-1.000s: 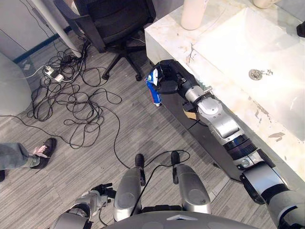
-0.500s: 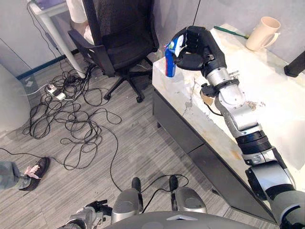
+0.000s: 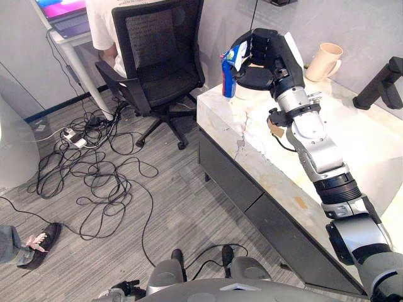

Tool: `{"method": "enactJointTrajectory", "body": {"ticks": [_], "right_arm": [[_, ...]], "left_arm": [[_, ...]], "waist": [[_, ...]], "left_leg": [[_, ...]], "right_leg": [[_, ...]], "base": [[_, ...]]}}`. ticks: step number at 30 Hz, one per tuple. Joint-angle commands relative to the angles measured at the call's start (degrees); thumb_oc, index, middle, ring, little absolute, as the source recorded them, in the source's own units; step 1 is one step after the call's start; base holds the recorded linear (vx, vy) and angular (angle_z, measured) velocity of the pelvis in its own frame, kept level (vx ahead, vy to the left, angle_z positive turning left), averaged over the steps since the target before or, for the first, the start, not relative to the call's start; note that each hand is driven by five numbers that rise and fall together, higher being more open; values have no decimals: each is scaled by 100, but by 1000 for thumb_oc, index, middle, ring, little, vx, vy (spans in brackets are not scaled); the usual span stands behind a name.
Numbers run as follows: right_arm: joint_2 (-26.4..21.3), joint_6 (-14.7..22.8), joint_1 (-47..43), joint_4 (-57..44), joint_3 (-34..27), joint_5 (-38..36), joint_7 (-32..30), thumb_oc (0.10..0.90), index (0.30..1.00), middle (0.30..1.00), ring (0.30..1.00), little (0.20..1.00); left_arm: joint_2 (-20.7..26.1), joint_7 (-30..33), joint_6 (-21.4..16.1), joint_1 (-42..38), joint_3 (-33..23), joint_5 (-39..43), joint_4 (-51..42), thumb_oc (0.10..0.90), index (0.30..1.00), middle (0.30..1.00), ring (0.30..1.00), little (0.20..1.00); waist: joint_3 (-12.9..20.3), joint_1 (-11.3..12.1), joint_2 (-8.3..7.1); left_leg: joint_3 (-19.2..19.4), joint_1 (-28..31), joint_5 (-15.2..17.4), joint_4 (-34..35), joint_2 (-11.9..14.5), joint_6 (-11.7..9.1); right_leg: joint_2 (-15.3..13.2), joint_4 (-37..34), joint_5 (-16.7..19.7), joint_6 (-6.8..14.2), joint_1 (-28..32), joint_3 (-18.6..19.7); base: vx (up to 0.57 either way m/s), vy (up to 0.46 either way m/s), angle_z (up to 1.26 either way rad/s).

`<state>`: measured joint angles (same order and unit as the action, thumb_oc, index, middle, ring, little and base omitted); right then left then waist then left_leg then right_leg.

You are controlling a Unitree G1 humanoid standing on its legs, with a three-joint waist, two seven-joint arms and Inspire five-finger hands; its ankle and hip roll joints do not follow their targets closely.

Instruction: Organize the bathroom.

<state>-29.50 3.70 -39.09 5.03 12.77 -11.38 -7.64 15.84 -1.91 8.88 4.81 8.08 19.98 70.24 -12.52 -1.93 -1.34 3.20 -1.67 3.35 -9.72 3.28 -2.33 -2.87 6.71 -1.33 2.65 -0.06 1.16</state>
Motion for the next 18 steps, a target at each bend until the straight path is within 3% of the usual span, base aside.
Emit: {"method": "enactJointTrajectory", "body": {"ticks": [1,4,8,18], "right_arm": [[-227,1071,-858,-373,-762,473,-719,400,300,300,300,300],[-544,1100,-918,-151,-858,843,-1049,400,300,300,300,300],[-775,1120,-992,121,-844,612,-1154,400,300,300,300,300],[-909,1119,-1041,311,-845,511,-1217,400,300,300,300,300]], "left_arm": [[144,58,22,202,84,112,177,800,900,900,900,900],[162,26,-3,305,2,91,155,800,900,900,900,900],[192,-57,21,314,26,105,125,800,900,900,900,900],[260,-134,127,242,4,-61,141,800,900,900,900,900]], "waist": [[316,151,-49],[334,200,-28],[304,216,6],[240,127,97]], "left_leg": [[-39,381,441,-145,108,283],[-83,395,392,-106,143,258],[-129,373,345,-114,173,222],[-52,338,408,-330,206,159]], "right_leg": [[-61,462,-323,273,-286,105],[-53,450,-333,248,-249,31],[-42,480,-353,216,-247,-21],[-72,587,-418,146,-256,-97]], "base": [[56,-61,12],[46,-48,17],[19,-19,7],[21,-6,4]]}}
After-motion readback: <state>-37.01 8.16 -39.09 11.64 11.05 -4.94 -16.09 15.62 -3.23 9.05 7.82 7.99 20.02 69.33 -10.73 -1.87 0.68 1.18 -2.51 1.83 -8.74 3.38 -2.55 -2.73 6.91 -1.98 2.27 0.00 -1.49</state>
